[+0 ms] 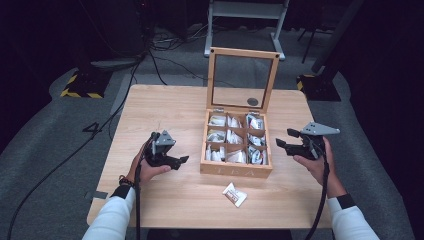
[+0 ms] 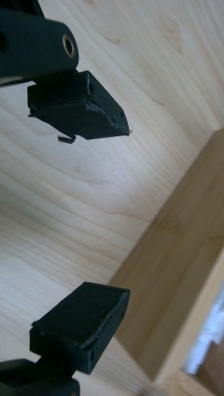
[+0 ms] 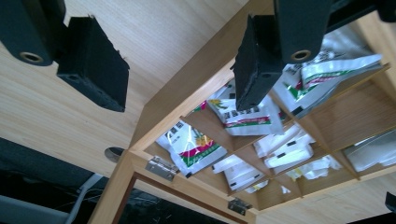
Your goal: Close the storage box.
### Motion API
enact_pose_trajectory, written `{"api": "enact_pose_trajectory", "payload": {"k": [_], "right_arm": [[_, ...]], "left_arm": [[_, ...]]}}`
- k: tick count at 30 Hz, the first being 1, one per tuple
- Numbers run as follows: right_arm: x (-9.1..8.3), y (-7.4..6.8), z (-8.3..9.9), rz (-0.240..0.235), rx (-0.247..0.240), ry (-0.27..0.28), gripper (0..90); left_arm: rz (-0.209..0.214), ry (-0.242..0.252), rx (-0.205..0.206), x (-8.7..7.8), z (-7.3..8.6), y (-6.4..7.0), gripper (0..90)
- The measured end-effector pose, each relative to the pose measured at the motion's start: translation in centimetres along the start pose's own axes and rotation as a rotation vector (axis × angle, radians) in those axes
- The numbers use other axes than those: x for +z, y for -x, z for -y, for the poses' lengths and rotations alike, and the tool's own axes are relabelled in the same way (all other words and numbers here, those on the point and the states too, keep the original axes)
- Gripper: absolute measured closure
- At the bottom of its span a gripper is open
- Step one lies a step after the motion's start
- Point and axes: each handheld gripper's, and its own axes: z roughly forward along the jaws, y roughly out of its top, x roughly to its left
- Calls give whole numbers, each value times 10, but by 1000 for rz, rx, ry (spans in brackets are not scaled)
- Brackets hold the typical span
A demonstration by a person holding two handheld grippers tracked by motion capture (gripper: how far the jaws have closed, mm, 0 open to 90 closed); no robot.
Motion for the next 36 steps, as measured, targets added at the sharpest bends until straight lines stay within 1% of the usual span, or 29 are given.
{"api": "enact_pose_trajectory", "payload": {"k": [1,2,3,4,6,7,9,11,12,14,15,18,19,20,22,23,25,26,28,30,32,35,36], "right_arm": [[2,1,0,5,0,2,355],[4,3,-1,14,-9,-3,355],[6,4,-2,14,-5,-8,354],[8,5,-3,13,6,-8,352],[9,6,-4,18,4,-6,350],[9,7,-6,23,6,-2,346],[10,9,-9,17,13,4,337],[12,11,-13,21,7,3,330],[15,13,-18,11,-2,0,327],[16,14,-21,7,5,-1,325],[17,15,-23,7,3,0,325],[24,19,-33,-6,20,-7,319],[24,19,-33,-6,20,-7,319],[28,22,-37,-7,28,-12,314],[30,23,-39,-5,26,-13,314],[31,24,-41,-5,28,-12,314],[34,27,-45,-6,41,-9,311],[35,28,-47,-3,46,-4,310],[37,31,-50,7,54,-10,318],[40,34,-52,17,52,-13,322],[44,37,-54,25,53,-24,322],[49,42,-57,25,71,-27,325],[51,44,-58,25,74,-30,326]], "left_arm": [[7,2,-2,2,-7,-2,192],[1,7,1,3,-10,-3,192],[-7,15,2,4,-13,-3,192],[-6,16,4,5,-17,-4,193],[-13,30,-1,8,-24,-6,193],[-24,33,11,10,-27,-7,195],[-24,16,11,14,-34,-9,197],[-29,19,19,17,-40,-11,215],[-33,19,20,18,-44,-13,215],[-53,20,24,21,-51,-15,213],[-51,19,24,23,-54,-16,218],[-50,33,14,25,-63,-19,216],[-42,36,11,26,-66,-20,216],[-39,42,8,27,-69,-21,224],[-45,56,10,29,-74,-22,230],[-38,62,4,30,-77,-23,236],[-54,77,-16,33,-82,-25,238],[-64,70,-9,33,-85,-26,239],[-86,49,-9,37,-91,-29,245],[-88,48,-22,40,-96,-30,245],[-92,43,-22,43,-100,-32,243],[-102,42,-49,48,-109,-37,227],[-98,47,-60,49,-111,-39,227]]}}
